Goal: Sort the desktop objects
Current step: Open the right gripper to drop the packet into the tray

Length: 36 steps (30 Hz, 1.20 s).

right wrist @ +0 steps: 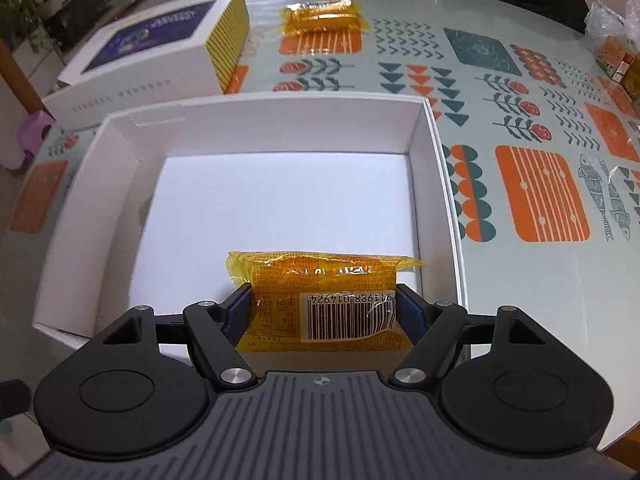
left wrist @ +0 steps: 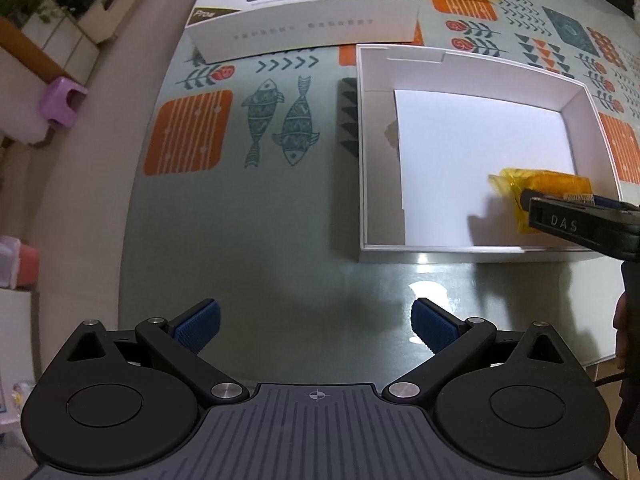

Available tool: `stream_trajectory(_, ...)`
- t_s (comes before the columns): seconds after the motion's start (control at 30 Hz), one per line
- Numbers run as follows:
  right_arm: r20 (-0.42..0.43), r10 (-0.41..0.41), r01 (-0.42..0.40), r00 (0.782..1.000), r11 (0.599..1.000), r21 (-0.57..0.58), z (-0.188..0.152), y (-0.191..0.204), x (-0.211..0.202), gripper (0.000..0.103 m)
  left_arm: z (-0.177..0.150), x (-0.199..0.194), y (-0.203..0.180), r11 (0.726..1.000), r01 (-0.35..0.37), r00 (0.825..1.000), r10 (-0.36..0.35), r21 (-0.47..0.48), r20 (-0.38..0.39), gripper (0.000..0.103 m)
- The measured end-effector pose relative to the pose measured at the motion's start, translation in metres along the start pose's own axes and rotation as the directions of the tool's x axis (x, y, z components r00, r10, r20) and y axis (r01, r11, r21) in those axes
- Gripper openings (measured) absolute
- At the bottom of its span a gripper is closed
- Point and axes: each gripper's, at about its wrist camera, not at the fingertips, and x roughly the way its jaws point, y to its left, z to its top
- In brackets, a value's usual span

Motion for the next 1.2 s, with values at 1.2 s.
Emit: stream_trajectory(1.2, 0.248, -0.008, -0.006, 0.969, 0.999, 0.054, 0.092, -0.098, -0.123, 0.103, 0.105, -0.044, -0.128, 0.998, 0.056, 0.980, -0.058, 0.015, 0.192, 0.103)
